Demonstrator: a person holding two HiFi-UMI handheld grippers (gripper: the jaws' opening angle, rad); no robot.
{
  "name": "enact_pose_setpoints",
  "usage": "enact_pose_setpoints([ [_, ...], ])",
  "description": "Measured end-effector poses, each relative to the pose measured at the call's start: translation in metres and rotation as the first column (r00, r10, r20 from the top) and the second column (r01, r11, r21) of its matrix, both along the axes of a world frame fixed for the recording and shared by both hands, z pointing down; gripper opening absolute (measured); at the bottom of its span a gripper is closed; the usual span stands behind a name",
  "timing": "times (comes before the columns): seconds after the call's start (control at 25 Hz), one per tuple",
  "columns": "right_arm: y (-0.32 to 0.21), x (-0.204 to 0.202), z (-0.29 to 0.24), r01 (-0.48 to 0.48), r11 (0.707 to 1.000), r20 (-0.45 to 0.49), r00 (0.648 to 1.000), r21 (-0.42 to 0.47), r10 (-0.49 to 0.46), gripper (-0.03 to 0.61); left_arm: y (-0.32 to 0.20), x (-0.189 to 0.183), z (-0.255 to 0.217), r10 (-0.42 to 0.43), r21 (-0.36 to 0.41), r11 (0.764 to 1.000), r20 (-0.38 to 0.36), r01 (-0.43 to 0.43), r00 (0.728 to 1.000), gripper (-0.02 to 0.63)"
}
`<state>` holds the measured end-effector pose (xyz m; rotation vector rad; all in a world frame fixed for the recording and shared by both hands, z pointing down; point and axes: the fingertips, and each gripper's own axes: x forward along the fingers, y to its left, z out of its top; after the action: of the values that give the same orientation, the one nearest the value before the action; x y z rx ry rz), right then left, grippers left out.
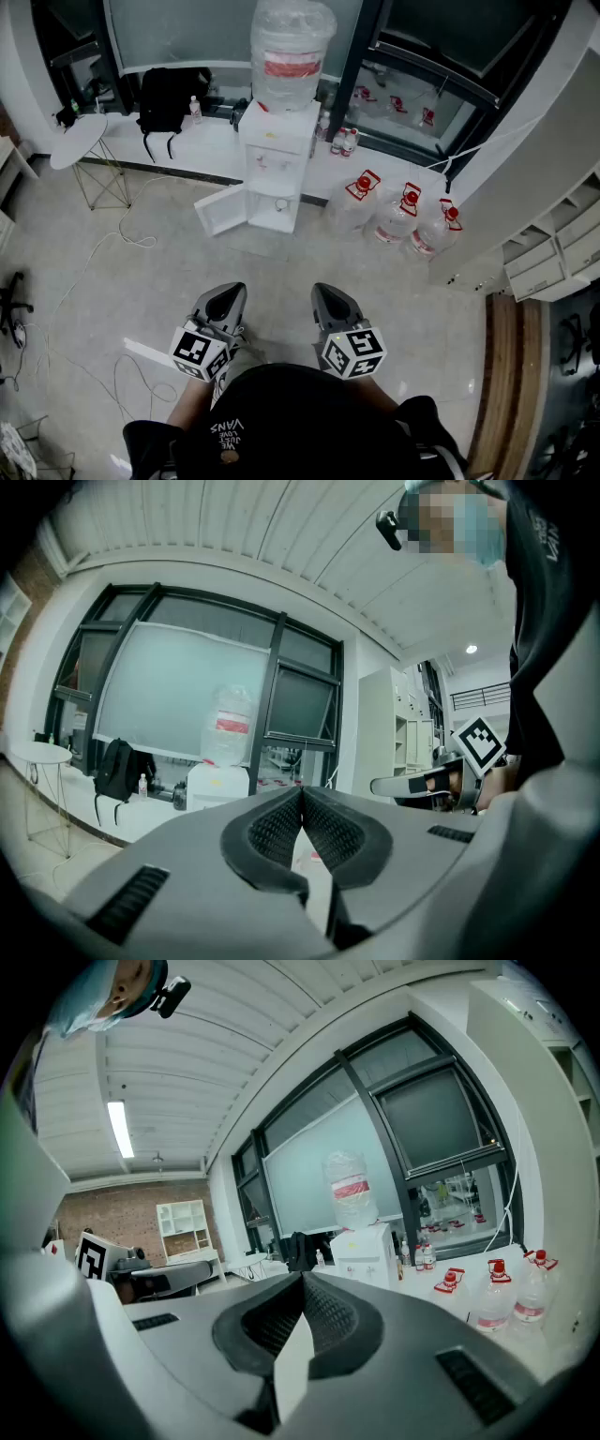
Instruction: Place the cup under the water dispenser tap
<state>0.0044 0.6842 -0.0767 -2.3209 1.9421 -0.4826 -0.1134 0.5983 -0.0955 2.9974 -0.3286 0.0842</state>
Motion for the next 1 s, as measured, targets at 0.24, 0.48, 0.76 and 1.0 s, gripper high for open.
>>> enact_pose_setpoints([
  [0.24,-0.012,0.002,0.001,0.019,1.000,0.023,1.000,0.008,-0.019,0.044,-0.009,0.004,0.002,-0.004,-0.015,1.000,0.006,0.004,1.000,0.019],
  [0.48,-0.043,0.016,0.004,-0.005,1.000,0.014,1.000,-0.001,0.005,0.046,-0.040,0.016,0.009,0.004,-0.034,0.999,0.022,-0.003,1.000,0.019],
  [0.76,-0.104,0.037,0.004,-0.041,0.999,-0.001,0.999,-0.017,0.041,0.048,-0.105,0.032,0.018,0.021,-0.049,0.999,0.044,-0.019,0.999,0.020],
  [1.0,-0.169,0.053,0.010,-0.080,0.996,-0.019,0.997,-0.043,0.079,0.055,-0.172,0.044,0.026,0.050,-0.065,0.997,0.053,-0.047,0.997,0.019],
])
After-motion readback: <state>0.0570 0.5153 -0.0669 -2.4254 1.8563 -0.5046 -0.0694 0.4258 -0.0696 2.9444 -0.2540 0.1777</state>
